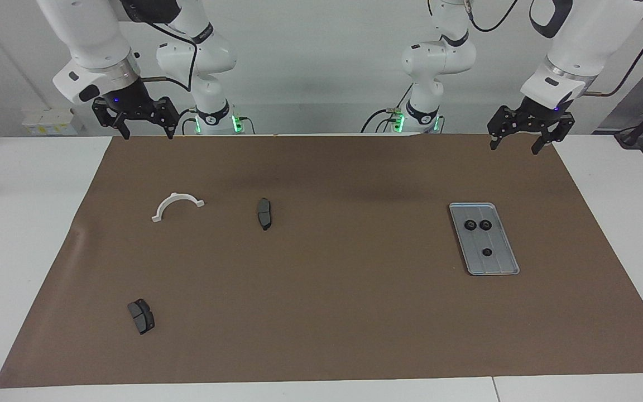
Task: Place bearing gear from tray to pile
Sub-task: 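Lower the left gripper onto a black gear in the tray and grasp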
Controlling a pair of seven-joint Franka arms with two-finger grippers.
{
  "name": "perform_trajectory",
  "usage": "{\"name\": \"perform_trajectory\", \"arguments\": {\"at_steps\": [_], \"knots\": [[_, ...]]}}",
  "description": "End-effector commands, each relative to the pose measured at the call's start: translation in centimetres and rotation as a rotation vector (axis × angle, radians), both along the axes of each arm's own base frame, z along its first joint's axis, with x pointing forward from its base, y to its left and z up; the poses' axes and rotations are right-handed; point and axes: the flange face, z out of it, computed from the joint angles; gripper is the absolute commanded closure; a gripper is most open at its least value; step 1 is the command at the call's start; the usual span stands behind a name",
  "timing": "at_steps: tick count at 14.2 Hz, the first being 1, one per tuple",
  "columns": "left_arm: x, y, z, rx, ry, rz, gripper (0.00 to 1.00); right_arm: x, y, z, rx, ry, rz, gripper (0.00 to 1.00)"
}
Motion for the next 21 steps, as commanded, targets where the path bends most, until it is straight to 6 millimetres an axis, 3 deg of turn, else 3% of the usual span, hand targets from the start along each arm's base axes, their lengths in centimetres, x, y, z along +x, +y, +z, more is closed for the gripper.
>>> {"name": "perform_trajectory", "arguments": {"at_steps": [1, 7, 9, 15, 17, 19, 21], "knots": [[-1.0, 0.0, 0.1, -0.010, -0.012, -0.011, 0.00, -0.5, -0.2, 0.2, 0.005, -0.011, -0.004, 0.00], [-1.1, 0.5, -0.7, -0.009, -0.033, 0.003, 0.00, -0.5, -0.2, 0.2, 0.005, -0.011, -0.004, 0.00], [0.0, 1.1, -2.5, -0.012, -0.041, 0.013, 0.00, -0.5, -0.2, 0.2, 0.005, -0.011, -0.004, 0.00], [7.3, 4.5, -12.3, -0.025, -0.114, 0.074, 0.00, -0.5, -0.2, 0.2, 0.005, -0.011, -0.004, 0.00], [7.8, 5.2, -16.5, -0.025, -0.152, 0.091, 0.00, -0.5, -0.2, 0.2, 0.005, -0.011, -0.004, 0.00], [7.0, 5.2, -20.5, -0.023, -0.198, 0.097, 0.00, -0.8, -0.2, 0.8, 0.006, -0.023, -0.004, 0.00], [7.7, 4.6, -24.8, -0.028, -0.176, 0.094, 0.00, -0.9, -0.2, 1.1, 0.007, -0.031, -0.004, 0.00]]}}
